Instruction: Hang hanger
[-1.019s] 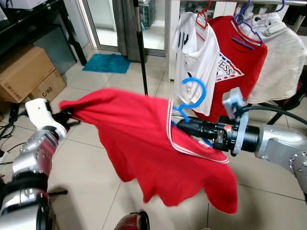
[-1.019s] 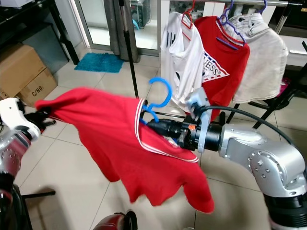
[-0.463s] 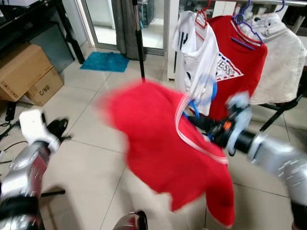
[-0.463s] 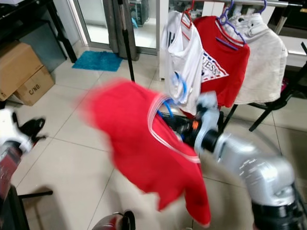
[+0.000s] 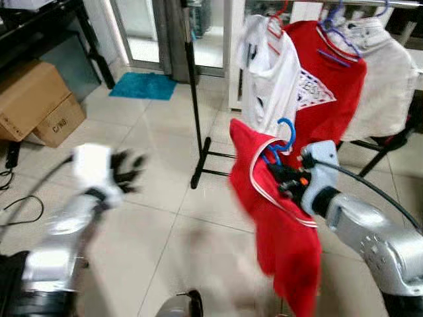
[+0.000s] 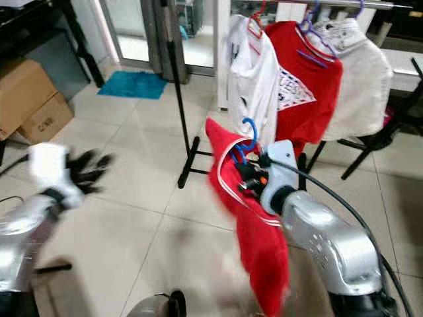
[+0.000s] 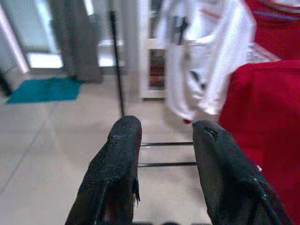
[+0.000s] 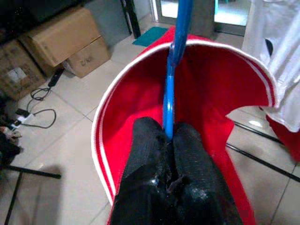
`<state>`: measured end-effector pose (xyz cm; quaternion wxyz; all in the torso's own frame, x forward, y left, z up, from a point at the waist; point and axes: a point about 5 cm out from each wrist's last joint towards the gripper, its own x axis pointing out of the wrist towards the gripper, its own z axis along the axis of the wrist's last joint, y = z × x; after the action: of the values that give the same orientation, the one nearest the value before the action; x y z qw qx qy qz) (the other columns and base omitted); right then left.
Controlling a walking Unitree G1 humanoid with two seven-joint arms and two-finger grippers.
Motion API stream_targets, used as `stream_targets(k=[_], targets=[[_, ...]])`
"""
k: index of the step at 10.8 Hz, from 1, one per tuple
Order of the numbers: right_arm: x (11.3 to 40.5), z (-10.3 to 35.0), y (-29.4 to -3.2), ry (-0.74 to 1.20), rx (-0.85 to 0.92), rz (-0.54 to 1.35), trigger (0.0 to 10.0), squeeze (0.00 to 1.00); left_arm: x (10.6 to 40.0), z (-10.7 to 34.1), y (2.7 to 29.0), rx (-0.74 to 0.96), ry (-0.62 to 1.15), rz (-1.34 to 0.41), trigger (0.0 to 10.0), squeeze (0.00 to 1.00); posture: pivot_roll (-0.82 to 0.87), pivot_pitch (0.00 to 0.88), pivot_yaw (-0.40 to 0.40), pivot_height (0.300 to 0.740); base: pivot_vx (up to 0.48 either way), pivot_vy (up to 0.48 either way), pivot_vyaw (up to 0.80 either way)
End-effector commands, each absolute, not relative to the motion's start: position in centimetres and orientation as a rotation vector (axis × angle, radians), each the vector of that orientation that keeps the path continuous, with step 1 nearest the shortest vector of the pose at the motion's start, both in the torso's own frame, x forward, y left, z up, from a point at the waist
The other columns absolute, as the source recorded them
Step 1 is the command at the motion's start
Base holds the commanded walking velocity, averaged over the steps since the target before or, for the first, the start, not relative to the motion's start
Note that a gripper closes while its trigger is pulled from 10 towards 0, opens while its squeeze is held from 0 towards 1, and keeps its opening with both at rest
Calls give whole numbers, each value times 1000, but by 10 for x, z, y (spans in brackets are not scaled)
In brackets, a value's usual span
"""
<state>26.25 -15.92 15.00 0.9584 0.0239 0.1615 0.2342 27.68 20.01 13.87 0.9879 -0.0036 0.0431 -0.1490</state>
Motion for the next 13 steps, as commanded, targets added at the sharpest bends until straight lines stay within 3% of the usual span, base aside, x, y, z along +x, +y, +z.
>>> stream_targets(k=[1,3,5,6,7,11,13], targets=[[261,158,-156,279,48,520,10000,0,273,141,189,-10,87,-342,10000,0,-118,61,104,740,0,0,0],[268,155,-157,231,46,398,10000,0,269,152,157,39,54,-420,10000,0,-120,45,110,740,0,0,0],[272,138,-157,248,-18,267,10000,0,269,153,154,48,78,-359,10000,0,-93,56,112,740,0,0,0],[271,139,-150,214,-92,311,10000,0,266,155,151,56,74,-372,10000,0,-88,62,113,740,0,0,0],[271,138,-145,213,-32,322,10000,0,268,157,156,52,78,-313,10000,0,-83,69,112,740,0,0,0],[273,144,-139,158,-2,327,10000,0,266,158,159,76,88,-252,10000,0,-86,69,109,740,341,0,0],[279,147,-142,124,-52,288,10000,0,263,157,160,110,106,-251,10000,0,-81,83,107,740,373,0,800]])
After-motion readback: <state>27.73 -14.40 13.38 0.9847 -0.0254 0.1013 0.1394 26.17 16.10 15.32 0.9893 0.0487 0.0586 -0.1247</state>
